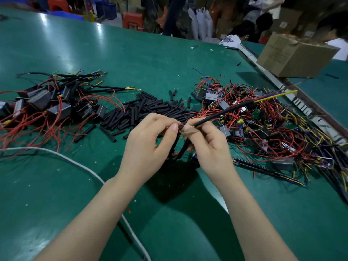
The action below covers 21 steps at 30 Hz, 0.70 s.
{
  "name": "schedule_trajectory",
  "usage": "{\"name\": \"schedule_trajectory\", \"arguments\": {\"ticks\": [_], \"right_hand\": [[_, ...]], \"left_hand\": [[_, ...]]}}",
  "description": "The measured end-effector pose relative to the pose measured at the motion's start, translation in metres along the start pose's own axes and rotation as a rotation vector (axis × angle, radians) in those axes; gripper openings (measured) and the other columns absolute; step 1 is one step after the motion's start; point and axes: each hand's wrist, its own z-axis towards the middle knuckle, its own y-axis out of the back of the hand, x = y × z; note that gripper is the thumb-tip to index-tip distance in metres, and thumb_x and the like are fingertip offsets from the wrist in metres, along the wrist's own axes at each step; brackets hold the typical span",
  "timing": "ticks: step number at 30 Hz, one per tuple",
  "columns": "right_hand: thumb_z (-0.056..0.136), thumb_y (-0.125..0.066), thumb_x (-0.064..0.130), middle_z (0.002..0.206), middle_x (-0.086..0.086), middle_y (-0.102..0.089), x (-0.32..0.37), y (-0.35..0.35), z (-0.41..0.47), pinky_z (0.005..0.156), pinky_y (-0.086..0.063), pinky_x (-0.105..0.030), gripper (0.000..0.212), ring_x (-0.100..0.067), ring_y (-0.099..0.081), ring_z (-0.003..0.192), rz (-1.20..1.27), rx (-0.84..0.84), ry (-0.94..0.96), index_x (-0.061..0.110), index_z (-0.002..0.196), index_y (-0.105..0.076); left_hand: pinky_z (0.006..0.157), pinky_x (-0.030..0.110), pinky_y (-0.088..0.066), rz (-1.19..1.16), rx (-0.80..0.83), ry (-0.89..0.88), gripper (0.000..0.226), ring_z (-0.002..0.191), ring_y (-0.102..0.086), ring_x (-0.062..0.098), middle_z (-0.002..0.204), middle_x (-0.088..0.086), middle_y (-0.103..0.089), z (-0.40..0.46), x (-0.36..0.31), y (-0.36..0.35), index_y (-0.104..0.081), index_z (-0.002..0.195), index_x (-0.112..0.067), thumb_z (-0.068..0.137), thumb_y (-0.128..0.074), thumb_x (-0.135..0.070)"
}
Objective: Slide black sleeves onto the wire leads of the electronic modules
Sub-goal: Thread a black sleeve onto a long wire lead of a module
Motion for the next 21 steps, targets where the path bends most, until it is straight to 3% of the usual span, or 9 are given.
{"name": "schedule_trajectory", "arguments": {"ticks": [4, 7, 14, 18, 21], "right_hand": [[0.087, -0.051, 0.019, 0.064, 0.009, -0.047, 0.001, 0.0, 0.0, 0.054, -0.041, -0.016, 0.009, -0.004, -0.043, 0.059, 0.001, 0.037, -0.009, 0.018, 0.08, -0.057], [0.088, -0.05, 0.019, 0.061, 0.015, -0.05, 0.001, -0.001, -0.001, 0.053, -0.041, -0.013, 0.009, -0.001, -0.044, 0.057, 0.019, 0.041, 0.001, 0.019, 0.081, -0.057], [0.088, -0.052, 0.021, 0.06, 0.017, -0.05, 0.003, 0.003, 0.0, 0.057, -0.04, -0.018, 0.009, -0.002, -0.043, 0.058, -0.007, 0.075, 0.022, 0.02, 0.08, -0.057], [0.089, -0.054, 0.024, 0.062, 0.015, -0.05, 0.002, 0.007, -0.001, 0.06, -0.039, -0.036, 0.01, -0.007, -0.043, 0.062, -0.069, 0.111, 0.02, 0.026, 0.08, -0.058], [0.088, -0.054, 0.025, 0.064, 0.013, -0.049, 0.002, 0.01, -0.001, 0.059, -0.038, -0.034, 0.014, -0.009, -0.042, 0.062, -0.105, 0.123, 0.024, 0.03, 0.076, -0.058]], "left_hand": [[0.079, 0.014, -0.042, -0.032, 0.038, -0.023, 0.018, 0.086, -0.056, 0.004, 0.091, -0.003, -0.063, 0.002, 0.0, 0.002, -0.072, 0.092, -0.009, 0.092, -0.055, -0.016], [0.079, 0.011, -0.04, -0.046, 0.072, -0.062, 0.016, 0.084, -0.054, 0.003, 0.089, -0.002, -0.06, 0.003, 0.001, 0.004, -0.069, 0.089, -0.006, 0.092, -0.055, -0.013], [0.07, 0.008, -0.033, -0.116, 0.187, -0.033, 0.019, 0.077, -0.046, -0.004, 0.084, -0.011, -0.051, 0.004, 0.002, 0.005, -0.062, 0.089, -0.009, 0.094, -0.051, -0.022], [0.064, 0.01, -0.038, -0.206, 0.21, 0.066, 0.016, 0.073, -0.05, 0.008, 0.08, -0.004, -0.054, 0.002, 0.001, 0.004, -0.056, 0.086, -0.019, 0.093, -0.048, -0.031], [0.066, 0.016, -0.04, -0.254, 0.287, 0.134, 0.018, 0.073, -0.05, 0.009, 0.078, -0.006, -0.053, 0.001, -0.002, 0.004, -0.054, 0.086, -0.02, 0.094, -0.045, -0.034]]}}
